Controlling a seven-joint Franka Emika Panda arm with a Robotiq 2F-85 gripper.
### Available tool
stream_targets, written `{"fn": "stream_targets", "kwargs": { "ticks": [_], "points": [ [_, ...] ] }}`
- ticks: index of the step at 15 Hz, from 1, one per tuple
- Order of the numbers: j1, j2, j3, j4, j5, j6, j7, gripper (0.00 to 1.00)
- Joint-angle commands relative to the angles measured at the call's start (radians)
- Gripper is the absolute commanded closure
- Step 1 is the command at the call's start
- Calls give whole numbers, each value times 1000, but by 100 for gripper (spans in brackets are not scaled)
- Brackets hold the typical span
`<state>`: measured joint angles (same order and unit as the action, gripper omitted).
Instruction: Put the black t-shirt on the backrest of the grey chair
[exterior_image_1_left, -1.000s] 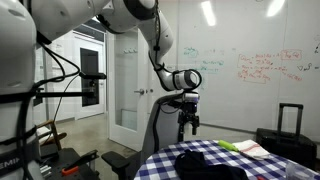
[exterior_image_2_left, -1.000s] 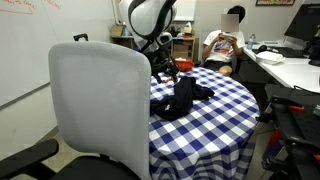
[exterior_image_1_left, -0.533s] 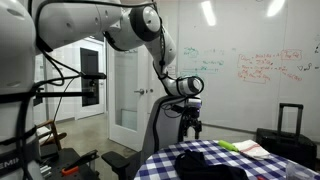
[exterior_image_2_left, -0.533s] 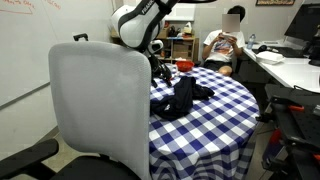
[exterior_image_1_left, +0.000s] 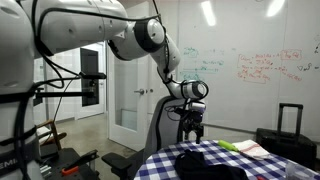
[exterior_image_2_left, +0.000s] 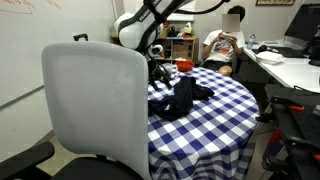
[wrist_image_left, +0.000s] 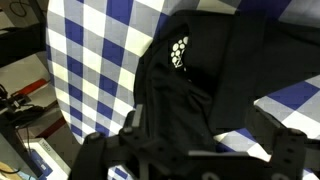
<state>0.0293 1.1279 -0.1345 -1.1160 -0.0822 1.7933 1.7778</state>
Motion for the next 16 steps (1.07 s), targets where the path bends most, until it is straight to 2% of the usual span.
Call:
{"fn": "stream_targets", "kwargs": {
  "ticks": [1,11,12,13,16],
  "points": [
    [-4,74,1,58,21,-24,-25,0],
    [-6,172,7,79,32,-31,-32,0],
    [-6,179,7,85,32,-31,-33,8],
    [-6,184,6,89,33,-31,-28,28],
    [-5,198,4,109,27,-29,-34,50]
  ]
}}
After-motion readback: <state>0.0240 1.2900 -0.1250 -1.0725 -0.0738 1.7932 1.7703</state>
